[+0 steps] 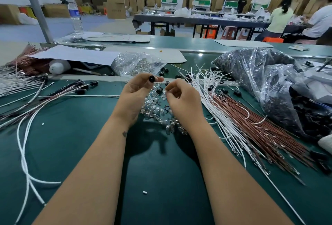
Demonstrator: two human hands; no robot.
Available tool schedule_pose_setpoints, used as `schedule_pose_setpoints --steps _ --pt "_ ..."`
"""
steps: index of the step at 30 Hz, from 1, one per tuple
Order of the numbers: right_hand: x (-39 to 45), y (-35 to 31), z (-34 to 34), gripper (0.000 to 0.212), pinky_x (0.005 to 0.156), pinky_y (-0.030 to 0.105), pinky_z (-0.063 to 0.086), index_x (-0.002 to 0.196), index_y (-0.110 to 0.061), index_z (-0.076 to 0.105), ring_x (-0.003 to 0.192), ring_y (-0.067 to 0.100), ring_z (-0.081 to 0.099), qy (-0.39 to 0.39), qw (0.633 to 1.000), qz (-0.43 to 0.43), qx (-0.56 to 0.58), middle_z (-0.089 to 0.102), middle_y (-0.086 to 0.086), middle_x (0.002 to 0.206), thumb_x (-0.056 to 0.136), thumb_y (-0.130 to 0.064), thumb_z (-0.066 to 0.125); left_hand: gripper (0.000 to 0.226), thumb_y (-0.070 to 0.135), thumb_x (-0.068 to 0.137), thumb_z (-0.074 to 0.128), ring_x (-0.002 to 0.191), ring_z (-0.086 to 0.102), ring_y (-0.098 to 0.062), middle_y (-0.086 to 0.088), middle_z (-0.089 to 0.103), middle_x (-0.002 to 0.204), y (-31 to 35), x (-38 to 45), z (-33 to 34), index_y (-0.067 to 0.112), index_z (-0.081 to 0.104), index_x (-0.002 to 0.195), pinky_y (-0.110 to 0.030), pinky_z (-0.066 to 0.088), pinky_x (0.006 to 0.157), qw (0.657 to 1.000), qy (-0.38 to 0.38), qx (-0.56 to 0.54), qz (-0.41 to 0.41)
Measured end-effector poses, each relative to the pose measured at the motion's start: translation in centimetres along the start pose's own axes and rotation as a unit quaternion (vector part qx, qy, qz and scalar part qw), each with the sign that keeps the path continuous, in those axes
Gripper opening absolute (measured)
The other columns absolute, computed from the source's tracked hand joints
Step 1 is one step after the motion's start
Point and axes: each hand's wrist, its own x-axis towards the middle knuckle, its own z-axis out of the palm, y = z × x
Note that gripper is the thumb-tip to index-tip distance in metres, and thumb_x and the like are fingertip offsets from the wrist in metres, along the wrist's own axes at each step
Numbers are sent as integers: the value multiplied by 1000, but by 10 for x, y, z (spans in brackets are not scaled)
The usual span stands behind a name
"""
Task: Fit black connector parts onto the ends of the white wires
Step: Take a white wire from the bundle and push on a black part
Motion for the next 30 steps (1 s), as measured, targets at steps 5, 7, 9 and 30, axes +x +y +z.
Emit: schedule_pose_setpoints --steps 5,7,9,30 --pt "6 -5 -10 13 64 21 50 81 -19 66 66 5 57 49 969 102 220 64 -2 74 88 -8 63 25 4 96 46 66 53 -7 4 58 65 1 -1 -1 18 63 85 -12 42 69 996 30 52 -66" --pt "6 -4 -14 14 63 19 49 83 -16 68 65 6 57 47 949 129 285 64 -1 73 89 -6 61 28 5 95 47 58 41 -6 8 49 59 0 -2 1 20 66 82 -16 34 57 990 43 101 -87" --pt "7 -3 -15 13 62 19 48 84 -13 69 65 8 57 42 934 139 328 64 0 71 90 -6 60 29 8 94 51 56 37 -6 10 48 57 -2 -3 5 24 68 75 -18 30 55 983 50 150 -97" --pt "7 4 -12 10 69 24 53 85 -13 70 66 9 58 20 959 143 246 65 3 74 88 -5 65 14 19 94 60 59 40 -9 -2 50 66 -3 -7 7 12 67 84 -15 34 54 973 2 224 -62"
